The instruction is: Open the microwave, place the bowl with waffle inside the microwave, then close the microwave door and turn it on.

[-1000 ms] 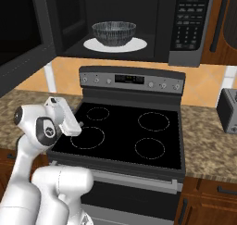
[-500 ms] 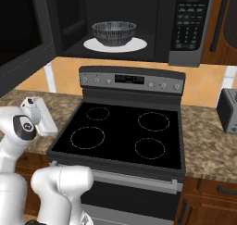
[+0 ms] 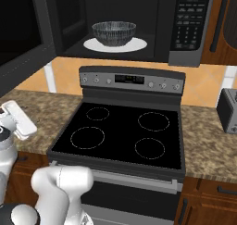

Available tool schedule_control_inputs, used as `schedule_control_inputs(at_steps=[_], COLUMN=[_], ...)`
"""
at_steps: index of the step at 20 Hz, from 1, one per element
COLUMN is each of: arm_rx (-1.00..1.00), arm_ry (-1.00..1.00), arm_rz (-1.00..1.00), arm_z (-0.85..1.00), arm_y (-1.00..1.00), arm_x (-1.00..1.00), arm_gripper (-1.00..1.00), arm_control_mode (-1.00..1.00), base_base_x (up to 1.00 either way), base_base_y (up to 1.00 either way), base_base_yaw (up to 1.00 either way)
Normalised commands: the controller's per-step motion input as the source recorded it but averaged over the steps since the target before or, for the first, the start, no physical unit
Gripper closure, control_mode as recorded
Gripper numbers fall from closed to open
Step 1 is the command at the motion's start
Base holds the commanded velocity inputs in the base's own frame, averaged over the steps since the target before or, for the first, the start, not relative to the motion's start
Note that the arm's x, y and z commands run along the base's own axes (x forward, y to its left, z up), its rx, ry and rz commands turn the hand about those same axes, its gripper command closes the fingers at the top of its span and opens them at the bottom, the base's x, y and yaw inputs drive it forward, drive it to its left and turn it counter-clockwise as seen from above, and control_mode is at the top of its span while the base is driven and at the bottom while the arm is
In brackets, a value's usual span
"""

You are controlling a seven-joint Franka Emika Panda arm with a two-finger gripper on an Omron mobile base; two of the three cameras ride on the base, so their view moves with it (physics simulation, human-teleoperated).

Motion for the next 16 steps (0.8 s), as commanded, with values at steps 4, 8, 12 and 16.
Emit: schedule_control_inputs(at_steps=[4,8,12,16], arm_rx=[-0.3,-0.17,-0.11,-0.01], arm_ry=[-0.48,-0.41,-0.36,-0.34], arm_rz=[-0.01,-0.02,-0.05,-0.09], arm_z=[0.44,0.74,0.66,0.59], arm_y=[1.0,0.75,0.45,0.07], arm_x=[-0.04,-0.09,-0.07,-0.24], arm_gripper=[-1.0,-1.0,-1.0,1.0], arm_control_mode=[-1.0,-1.0,-1.0,-1.0], base_base_x=[0.0,0.0,0.0,0.0], base_base_y=[0.0,0.0,0.0,0.0], base_base_yaw=[0.0,0.0,0.0,0.0])
